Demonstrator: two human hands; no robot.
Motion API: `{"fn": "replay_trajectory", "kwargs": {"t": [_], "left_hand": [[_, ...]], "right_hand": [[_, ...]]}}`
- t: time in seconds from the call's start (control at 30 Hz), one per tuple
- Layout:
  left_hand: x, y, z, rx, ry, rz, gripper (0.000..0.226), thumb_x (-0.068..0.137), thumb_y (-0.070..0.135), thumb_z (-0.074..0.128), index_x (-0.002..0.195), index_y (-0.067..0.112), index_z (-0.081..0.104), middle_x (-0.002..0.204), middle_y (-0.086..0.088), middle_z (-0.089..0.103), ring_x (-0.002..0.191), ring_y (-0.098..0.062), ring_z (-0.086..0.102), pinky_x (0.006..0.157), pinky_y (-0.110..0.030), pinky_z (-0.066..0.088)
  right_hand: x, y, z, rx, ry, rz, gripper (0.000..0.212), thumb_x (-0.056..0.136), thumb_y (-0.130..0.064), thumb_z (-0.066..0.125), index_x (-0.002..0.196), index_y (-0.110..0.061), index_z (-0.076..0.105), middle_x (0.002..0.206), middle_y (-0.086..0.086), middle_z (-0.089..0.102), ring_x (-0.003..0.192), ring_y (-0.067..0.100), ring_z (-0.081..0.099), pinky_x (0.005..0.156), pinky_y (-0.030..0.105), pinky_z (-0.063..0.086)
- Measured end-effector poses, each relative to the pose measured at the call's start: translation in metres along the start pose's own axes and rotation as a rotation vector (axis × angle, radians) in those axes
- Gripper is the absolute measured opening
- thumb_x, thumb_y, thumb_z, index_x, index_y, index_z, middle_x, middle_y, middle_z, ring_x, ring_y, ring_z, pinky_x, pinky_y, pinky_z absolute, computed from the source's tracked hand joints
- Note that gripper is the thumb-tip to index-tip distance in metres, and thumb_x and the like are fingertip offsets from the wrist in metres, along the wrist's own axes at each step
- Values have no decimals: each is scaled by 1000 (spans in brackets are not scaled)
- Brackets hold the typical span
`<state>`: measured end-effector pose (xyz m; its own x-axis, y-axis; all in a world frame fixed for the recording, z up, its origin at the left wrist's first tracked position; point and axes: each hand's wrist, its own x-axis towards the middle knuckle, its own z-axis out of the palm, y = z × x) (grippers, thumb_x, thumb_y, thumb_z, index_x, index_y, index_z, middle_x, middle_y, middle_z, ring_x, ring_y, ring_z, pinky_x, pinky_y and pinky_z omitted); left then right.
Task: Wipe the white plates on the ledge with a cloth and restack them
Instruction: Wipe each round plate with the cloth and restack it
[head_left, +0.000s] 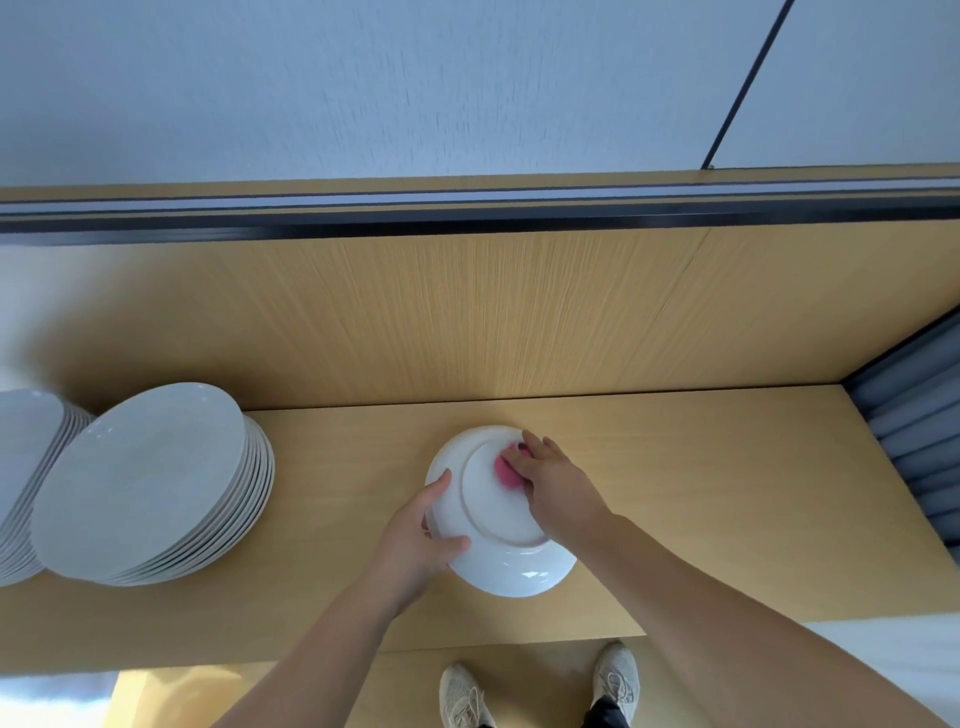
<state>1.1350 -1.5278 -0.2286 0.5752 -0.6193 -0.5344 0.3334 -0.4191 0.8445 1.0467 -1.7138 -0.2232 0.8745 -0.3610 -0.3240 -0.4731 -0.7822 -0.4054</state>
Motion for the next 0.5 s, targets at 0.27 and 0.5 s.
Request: {"fn": "replay_trajectory", "kwargs": {"t": [0.27, 0.5], "left_hand": [[2, 2, 0, -17, 23, -1, 78, 78, -4, 72, 142, 31, 43, 138, 4, 47, 122, -20, 50, 95, -46, 52], [4, 4, 1, 29, 28, 7, 79, 77, -3, 73, 141, 32, 44, 129, 6, 52, 111, -18, 56, 88, -39, 55]], "right_hand": [[9, -17, 7, -7, 26, -22, 54, 101, -12, 37, 153, -20, 24, 162, 11, 3, 147, 31, 7, 118, 45, 14], [4, -17, 14, -48, 68, 13, 51, 103, -21, 37, 153, -21, 25, 160, 4, 17, 144, 32, 13, 116, 42, 19]]}}
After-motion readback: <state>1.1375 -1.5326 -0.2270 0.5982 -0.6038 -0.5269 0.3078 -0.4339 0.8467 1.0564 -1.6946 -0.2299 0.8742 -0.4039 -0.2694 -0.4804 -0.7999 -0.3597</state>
